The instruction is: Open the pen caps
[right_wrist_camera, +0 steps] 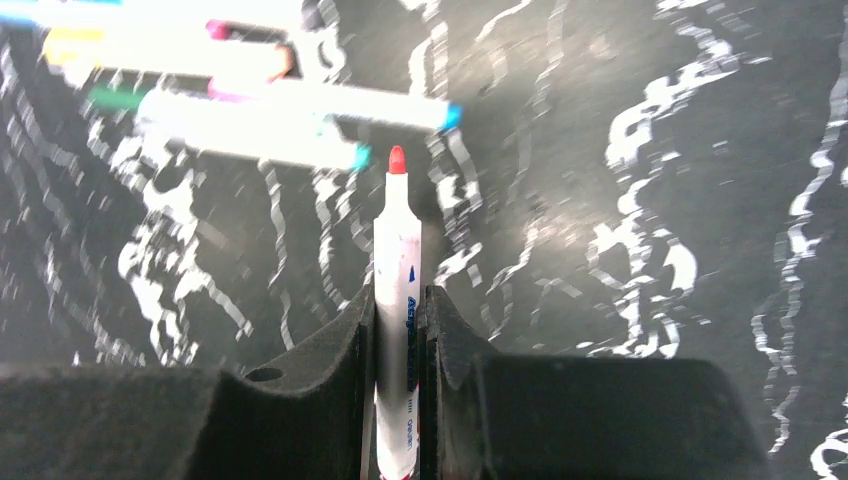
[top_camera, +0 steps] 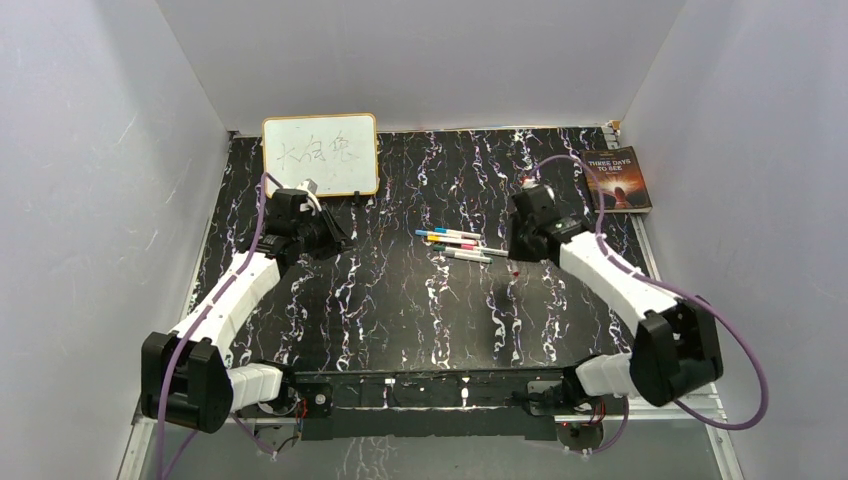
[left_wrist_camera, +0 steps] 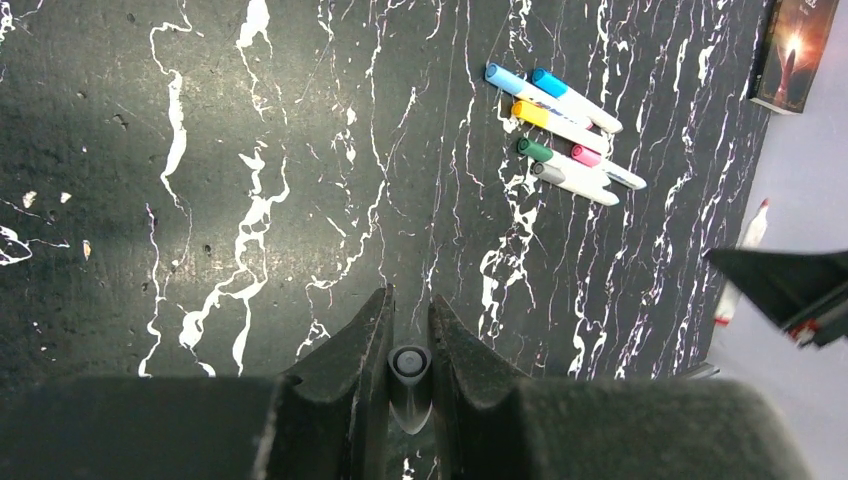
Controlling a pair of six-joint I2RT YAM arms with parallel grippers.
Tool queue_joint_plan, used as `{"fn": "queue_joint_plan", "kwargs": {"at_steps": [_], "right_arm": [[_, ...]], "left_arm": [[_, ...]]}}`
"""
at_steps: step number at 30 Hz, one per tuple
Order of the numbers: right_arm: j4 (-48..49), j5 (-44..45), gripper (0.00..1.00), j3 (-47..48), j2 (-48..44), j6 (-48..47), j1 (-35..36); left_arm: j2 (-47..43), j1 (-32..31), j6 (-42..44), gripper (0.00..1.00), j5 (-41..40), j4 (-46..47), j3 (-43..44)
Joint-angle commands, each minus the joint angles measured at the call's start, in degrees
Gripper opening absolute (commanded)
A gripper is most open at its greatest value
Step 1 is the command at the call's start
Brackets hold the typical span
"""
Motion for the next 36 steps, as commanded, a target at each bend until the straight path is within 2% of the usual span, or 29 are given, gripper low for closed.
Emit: {"fn": "queue_joint_plan", "kwargs": {"at_steps": [1,6,13,15,18,23,29,36], "right_arm": [[0.91,1.34,0.00,5.91,5.40,-6.20,-9.12],[2.21,6.27,0.00,7.28,14.88,-5.77,-14.77],[4.07,10.16,0.00,8.85,24.23,-5.87,-18.26],[4.68,10.69,0.01,8.82,24.92,-5.98,-18.27],[5.36,11.01,0.11,8.18,25.01,-6.44,-18.31],[6.11,9.31,0.22,6.44,24.93,-6.25,-18.23],[6.27,8.31,0.28,5.98,25.01,-6.02,-18.23],[6.01,7.73,0.28,6.06,24.46,-6.05,-18.22]], "left_arm": [[0.15,0.15,1.33,0.04,-0.02,-1.27,1.32],[0.46,0.10,1.61,0.04,0.15,-1.51,1.12],[0.69,0.11,2.35,0.04,0.55,-2.31,0.94],[0.88,0.10,2.41,0.04,0.75,-2.19,0.99],[1.15,0.18,2.59,0.04,0.93,-2.16,1.10],[1.18,0.10,2.60,0.04,0.85,-1.89,0.87],[0.81,0.17,2.51,0.04,1.30,-1.61,0.30],[0.50,0.12,2.82,0.04,0.76,-2.44,0.72]]}}
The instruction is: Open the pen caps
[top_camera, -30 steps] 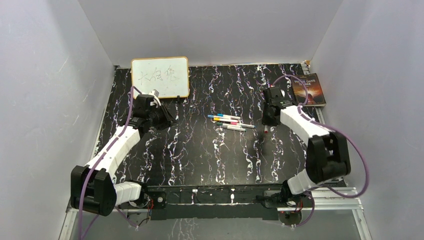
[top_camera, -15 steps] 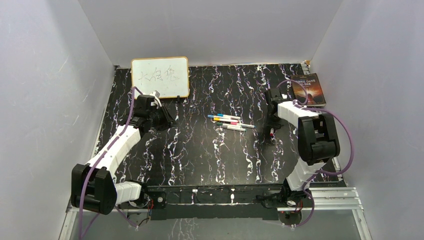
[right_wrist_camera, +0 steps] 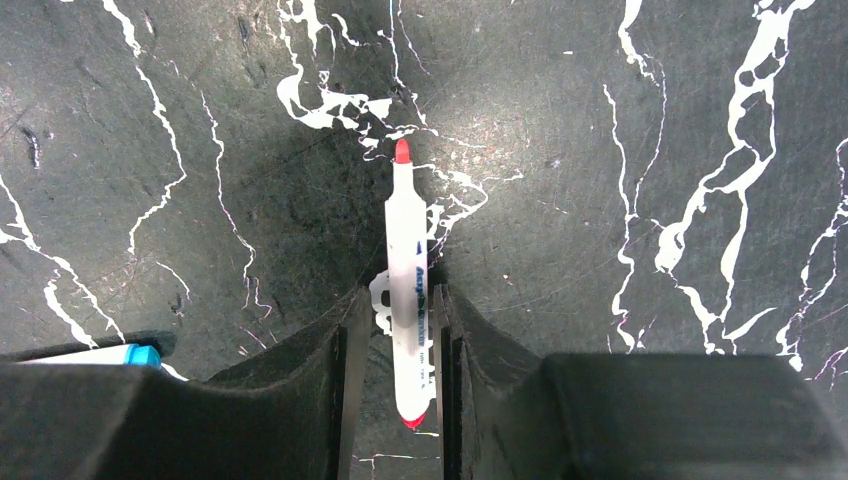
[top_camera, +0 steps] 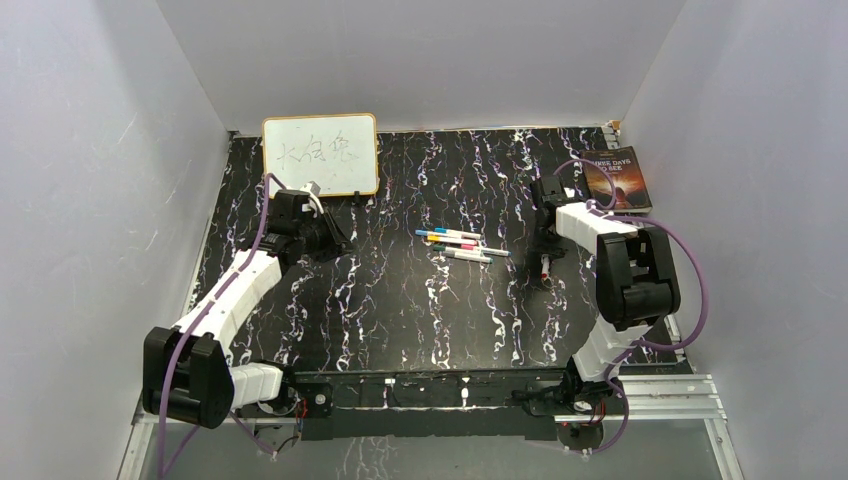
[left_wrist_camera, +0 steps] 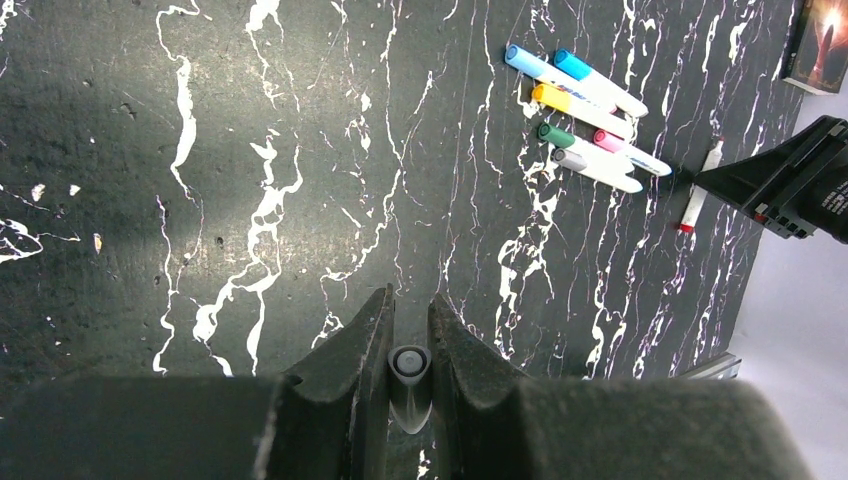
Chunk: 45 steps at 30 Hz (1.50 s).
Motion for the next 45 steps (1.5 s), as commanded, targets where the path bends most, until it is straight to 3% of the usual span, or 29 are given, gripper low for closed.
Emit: {"fn": "queue_joint_plan", "kwargs": {"at_steps": [1,8,17,27,29,35,45], "right_arm": [[1.65,-1.03,0.28,-0.86,-0.72,0.14,-0.13],[-1.41,-1.12,0.30,2.03,-5.15,0.80,-0.13],[-3.48,-7.12,0.53,4.14,-11.25,1.38,1.40],[-4.50,-14.79,0.57,1.31,-22.61,3.13,9.47],[-4.64,-15.13,0.58,-0.59,-26.92,4.35,12.88],[-2.99,-16.10,0.59,-6.89,-30.71,6.45,16.34],[-2.85,-17.03,0.65,-6.85,-31.40,7.00,18.01]], "left_arm": [[-0.63,0.13,0.78,0.04,0.24,-1.44,0.83],[3.19,0.15,1.08,0.04,-5.33,-3.06,1.67],[12.09,0.16,3.09,0.06,-12.80,-2.63,4.97],[24.66,0.18,6.17,0.07,-16.88,-0.74,11.54],[26.50,0.18,7.06,0.10,-17.76,-0.69,11.64],[24.97,0.07,5.49,0.35,-14.45,3.26,7.27],[14.29,0.05,6.56,0.53,-12.62,-3.43,10.77]]}}
